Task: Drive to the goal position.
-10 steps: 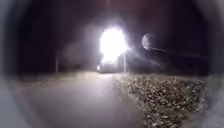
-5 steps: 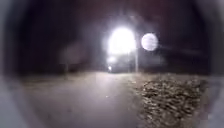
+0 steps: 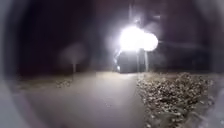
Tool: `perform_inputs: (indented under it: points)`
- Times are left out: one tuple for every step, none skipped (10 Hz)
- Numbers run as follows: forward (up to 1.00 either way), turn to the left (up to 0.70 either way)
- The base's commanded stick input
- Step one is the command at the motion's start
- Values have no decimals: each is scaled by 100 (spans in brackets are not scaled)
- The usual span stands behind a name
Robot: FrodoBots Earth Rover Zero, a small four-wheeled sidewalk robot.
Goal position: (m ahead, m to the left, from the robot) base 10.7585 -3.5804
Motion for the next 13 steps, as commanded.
perform_inputs:
  points:
    - [100,0]
    - [100,0]
    - [100,0]
    - [100,0]
    - [100,0]
    - [100,0]
    - [100,0]
    - [100,0]
    - [100,0]
    - [100,0]
    - [100,0]
    - [100,0]
    - [100,0]
